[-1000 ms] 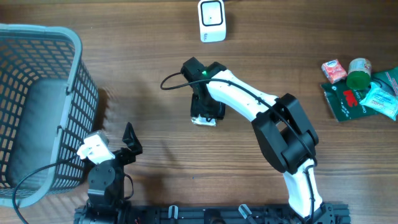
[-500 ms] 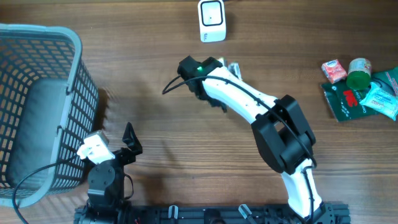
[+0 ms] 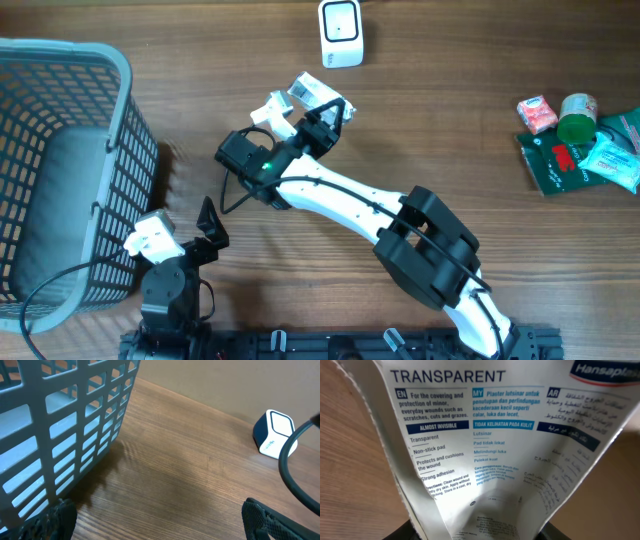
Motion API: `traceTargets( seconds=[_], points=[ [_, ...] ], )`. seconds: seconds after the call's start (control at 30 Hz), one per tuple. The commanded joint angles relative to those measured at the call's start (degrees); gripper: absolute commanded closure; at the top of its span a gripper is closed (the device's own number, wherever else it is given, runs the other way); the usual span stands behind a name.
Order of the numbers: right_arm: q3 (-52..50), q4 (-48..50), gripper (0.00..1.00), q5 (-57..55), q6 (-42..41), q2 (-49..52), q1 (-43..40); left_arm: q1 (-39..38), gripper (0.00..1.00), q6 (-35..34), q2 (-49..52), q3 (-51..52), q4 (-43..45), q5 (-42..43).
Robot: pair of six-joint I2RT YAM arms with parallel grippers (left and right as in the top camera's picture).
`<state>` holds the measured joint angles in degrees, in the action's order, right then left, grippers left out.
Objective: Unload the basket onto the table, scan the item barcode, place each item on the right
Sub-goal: 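Swing the bandage pack past the scanner with the right gripper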
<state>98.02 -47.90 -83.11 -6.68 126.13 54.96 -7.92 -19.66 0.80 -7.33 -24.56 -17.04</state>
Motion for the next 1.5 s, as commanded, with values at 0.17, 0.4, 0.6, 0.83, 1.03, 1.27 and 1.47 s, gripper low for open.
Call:
traceTargets(
  seconds=[0.17, 0.4, 0.6, 0.83, 1.03, 1.27, 1.47],
  points=[
    [0.50, 5.44, 0.51, -3.89, 11.58, 0.96, 3.17, -0.07, 0.00, -0.33, -0.42, 0.13, 0.09, -0.33],
    [0.50, 4.15, 0.51, 1.42, 10.67, 0.96, 0.85, -0.07, 0.00, -0.31, -0.42, 0.13, 0.09, -0.33],
    [0.50, 3.76, 0.50, 14.38, 4.90, 0.94, -3.52, -0.07, 0.00, -0.33, -0.42, 0.13, 0.09, -0.33],
    [0.66, 3.10, 0.52, 47.15, -8.59, -0.81, -5.97, -0.07, 0.00, -0.31, -0.42, 0.13, 0.09, -0.33],
    [0.66, 8.52, 0.51, 78.29, -12.02, -5.31, -13.60, -0.07, 0.00, -0.31, -0.42, 0.13, 0.09, -0.33],
    [0.11, 27.32, 0.52, 123.34, -21.81, -4.96, -31.19, -0.07, 0.00, -0.31, -0.42, 0.13, 0.09, -0.35],
    [-0.11, 48.74, 0.51, 136.85, -33.97, 1.88, -37.57, -0.07, 0.00, -0.31, -0.42, 0.13, 0.09, -0.33]
  ],
)
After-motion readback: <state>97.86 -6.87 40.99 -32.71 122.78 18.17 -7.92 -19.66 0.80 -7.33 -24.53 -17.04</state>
